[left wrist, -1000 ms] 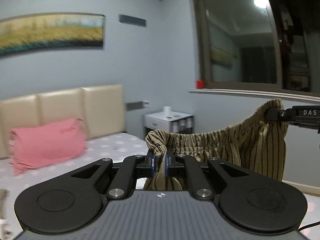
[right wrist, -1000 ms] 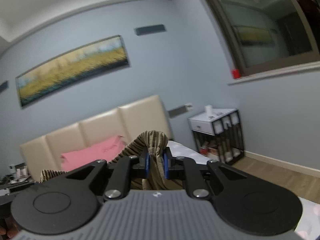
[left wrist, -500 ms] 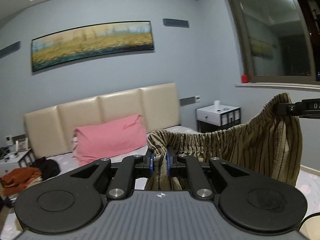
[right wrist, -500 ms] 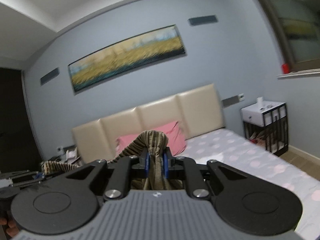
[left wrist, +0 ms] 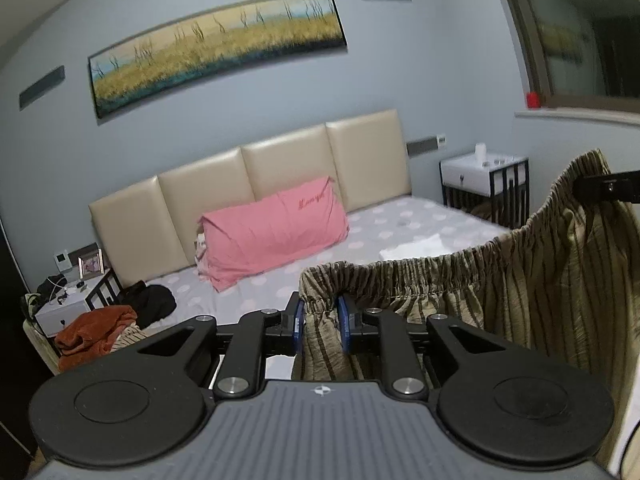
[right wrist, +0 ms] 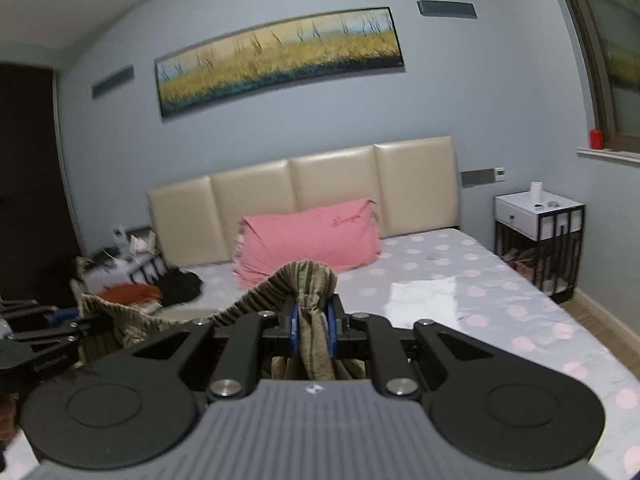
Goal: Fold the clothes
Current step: 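Lift the waistband with both grippers, holding the trousers up off the bed, then open both grippers and drop the trousers flat onto the bed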
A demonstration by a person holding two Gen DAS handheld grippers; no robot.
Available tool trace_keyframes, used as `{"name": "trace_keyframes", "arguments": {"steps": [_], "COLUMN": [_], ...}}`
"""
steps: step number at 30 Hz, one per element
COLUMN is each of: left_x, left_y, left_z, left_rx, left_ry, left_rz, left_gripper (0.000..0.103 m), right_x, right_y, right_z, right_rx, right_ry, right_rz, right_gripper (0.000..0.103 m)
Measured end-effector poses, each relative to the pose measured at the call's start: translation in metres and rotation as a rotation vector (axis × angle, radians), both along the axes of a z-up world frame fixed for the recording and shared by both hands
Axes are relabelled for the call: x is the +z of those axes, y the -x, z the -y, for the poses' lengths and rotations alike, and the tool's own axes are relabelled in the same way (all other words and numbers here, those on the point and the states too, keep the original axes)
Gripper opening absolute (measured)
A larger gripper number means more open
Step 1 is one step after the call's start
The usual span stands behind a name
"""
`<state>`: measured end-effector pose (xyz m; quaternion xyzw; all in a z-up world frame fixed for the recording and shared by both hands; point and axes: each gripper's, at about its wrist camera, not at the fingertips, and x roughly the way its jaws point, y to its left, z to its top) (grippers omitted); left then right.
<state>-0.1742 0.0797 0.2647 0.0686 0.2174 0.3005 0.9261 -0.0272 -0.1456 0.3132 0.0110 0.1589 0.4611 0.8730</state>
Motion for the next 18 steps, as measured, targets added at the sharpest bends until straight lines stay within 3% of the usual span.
{"name": "trace_keyframes", "arguments": {"steps": [4, 9, 11, 14, 18], "left_x": [-0.048, -0.129, -0.167, -0.212, -0.269], "left_y": [-0.050, -0.135, -0.169, -0.204, -0.242], "left_z": [-0.049, -0.127, -0.164, -0.216, -0.272], "left_rx": [0.003, 0.046, 0.079, 0.140, 0.225], "left_ry": [-0.011, 0.019, 0.109, 0.248, 0.364], "left_rz": [-0.048, -0.183, -0.231, -0.277, -0.355], "left_gripper": [0.026, 0.021, 0.016, 0.002, 0.002], "right_x": [-0.034, -0.091, -0.122, -0.169, -0.232], "right_y": [-0.031, -0.095, -0.123, -0.172, -0.229], "right_z": [-0.054, -0.138, -0.175, -0.227, -0.282], "right_rx": [-0.044, -0.089, -0.094, -0.107, -0.125], "right_ry": [0.086, 0.199, 0.255, 0.317, 0.399], "right_rz": [0.014, -0.008, -0.010, -0.107, -0.229], "right_gripper": [0.015, 0.013, 0.013, 0.012, 0.011]}}
